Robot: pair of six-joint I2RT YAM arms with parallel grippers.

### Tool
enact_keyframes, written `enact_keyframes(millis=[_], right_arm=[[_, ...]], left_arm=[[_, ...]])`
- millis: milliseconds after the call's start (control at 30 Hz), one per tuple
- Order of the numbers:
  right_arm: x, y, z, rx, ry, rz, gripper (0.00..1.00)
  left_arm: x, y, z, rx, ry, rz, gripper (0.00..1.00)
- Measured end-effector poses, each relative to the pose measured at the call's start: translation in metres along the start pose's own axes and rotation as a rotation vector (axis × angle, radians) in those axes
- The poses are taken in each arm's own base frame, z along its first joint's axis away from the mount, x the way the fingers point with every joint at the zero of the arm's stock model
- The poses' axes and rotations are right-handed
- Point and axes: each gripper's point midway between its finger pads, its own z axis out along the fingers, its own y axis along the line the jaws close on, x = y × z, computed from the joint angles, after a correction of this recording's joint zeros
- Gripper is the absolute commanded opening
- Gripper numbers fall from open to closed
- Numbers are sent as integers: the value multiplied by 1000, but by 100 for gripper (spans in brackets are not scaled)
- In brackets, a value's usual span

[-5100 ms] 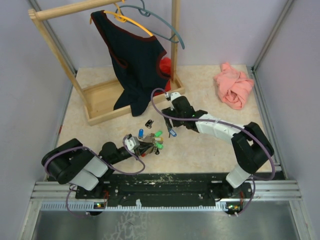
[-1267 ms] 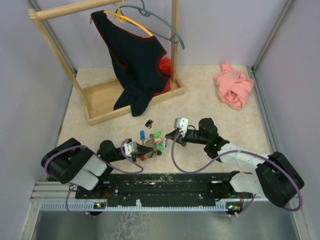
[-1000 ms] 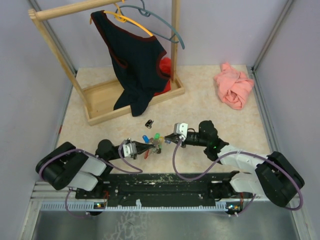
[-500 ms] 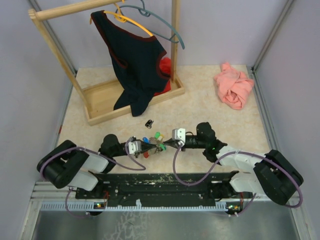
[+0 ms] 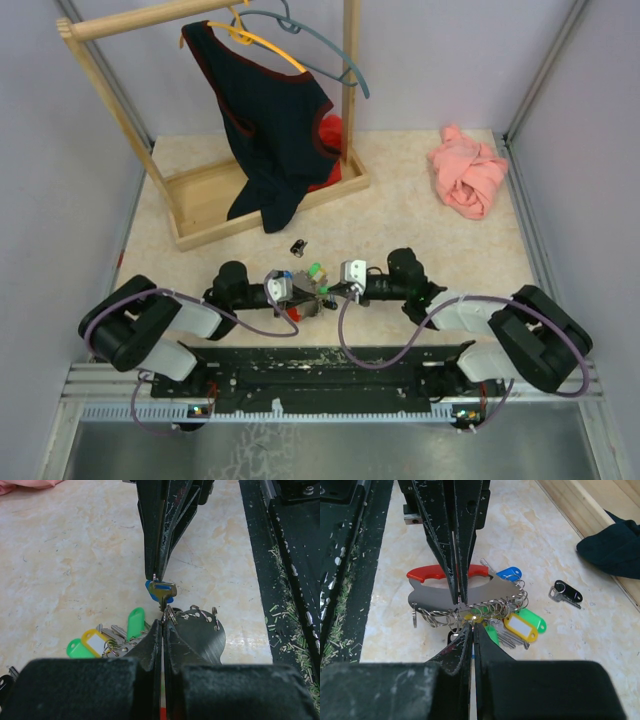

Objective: Put the keys on the keyring

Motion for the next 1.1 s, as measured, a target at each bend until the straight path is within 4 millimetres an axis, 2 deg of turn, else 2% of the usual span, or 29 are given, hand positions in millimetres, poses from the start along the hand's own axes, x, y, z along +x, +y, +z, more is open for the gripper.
enact_keyframes(millis=[467, 667, 900, 1100], right_arm=[[2, -2, 4, 4, -9, -7, 0], [9, 5, 9, -16, 5, 8, 0], [6, 3, 7, 26, -31, -7, 0], [-4, -2, 9, 46, -77, -20, 0]], left_arm=[[3, -4, 0, 13, 9, -6, 1], [0, 1, 0, -22, 1, -18, 1], [0, -2, -15, -125, -33, -90, 1], [-8, 4, -21, -191, -75, -106, 1]])
